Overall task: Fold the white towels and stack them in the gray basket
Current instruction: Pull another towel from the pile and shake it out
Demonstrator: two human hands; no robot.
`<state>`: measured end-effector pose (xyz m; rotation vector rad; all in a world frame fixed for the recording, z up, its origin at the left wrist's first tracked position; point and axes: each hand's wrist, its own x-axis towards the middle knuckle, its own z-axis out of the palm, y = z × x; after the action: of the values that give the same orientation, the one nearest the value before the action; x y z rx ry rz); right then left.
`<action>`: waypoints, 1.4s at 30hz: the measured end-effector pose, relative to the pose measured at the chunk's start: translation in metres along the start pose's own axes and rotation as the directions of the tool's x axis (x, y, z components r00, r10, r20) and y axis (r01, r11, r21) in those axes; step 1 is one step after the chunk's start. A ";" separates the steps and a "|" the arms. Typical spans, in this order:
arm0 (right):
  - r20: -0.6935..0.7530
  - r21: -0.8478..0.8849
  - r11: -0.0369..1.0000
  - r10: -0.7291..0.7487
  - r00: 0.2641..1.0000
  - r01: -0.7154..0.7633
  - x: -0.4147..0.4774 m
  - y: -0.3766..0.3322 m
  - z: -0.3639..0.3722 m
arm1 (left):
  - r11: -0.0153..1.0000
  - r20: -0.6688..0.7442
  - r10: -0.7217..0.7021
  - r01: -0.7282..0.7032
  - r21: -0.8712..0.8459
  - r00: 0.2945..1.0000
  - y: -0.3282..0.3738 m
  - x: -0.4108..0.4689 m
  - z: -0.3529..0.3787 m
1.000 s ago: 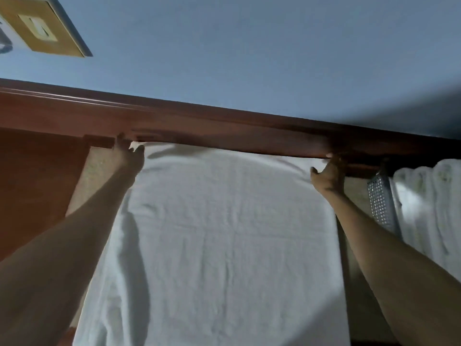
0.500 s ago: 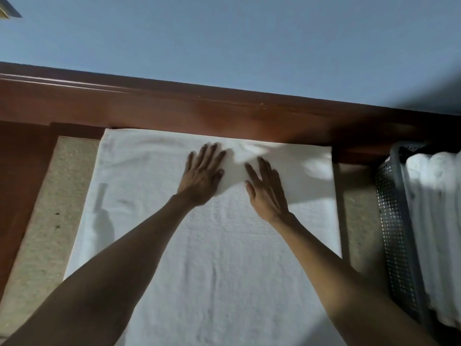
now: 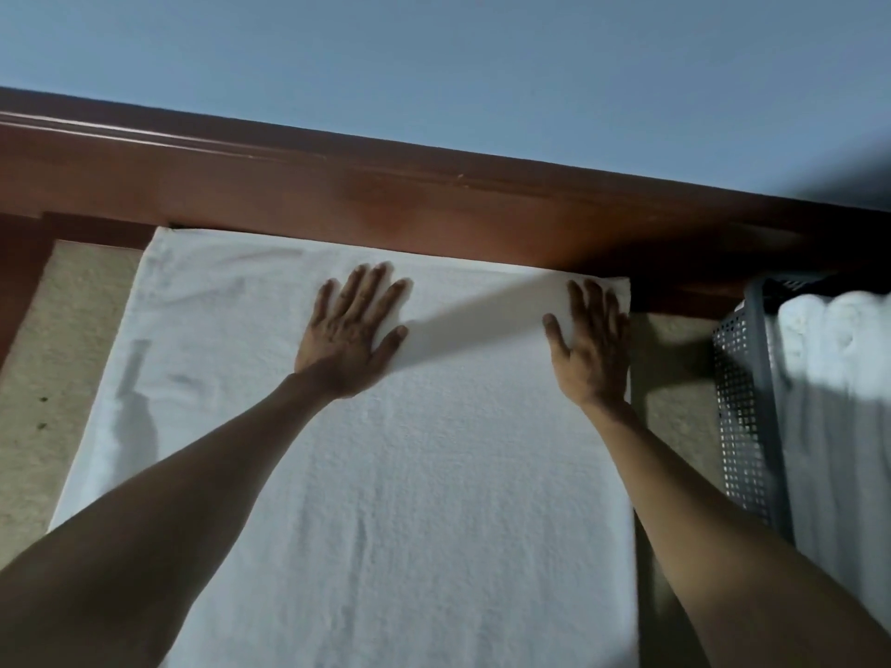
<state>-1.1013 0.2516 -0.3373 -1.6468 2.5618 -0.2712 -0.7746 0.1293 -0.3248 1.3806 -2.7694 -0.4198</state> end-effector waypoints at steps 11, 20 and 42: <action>-0.089 0.300 0.924 -0.221 0.971 0.238 -0.009 -0.132 0.027 | 1.000 0.019 0.028 -0.028 0.002 0.999 -0.002 0.002 0.005; -0.072 0.090 0.989 -0.113 0.991 0.119 -0.008 -0.155 0.035 | 0.980 -0.042 -0.195 0.194 -0.040 0.980 -0.134 -0.036 -0.030; 0.055 0.047 0.996 -0.084 0.995 0.081 -0.126 -0.269 0.051 | 0.998 0.006 -0.048 0.049 -0.041 0.999 -0.156 -0.174 -0.017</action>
<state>-0.8004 0.2521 -0.3381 -1.7215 2.4325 -0.2814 -0.5447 0.1726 -0.3296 1.4421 -2.7198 -0.4805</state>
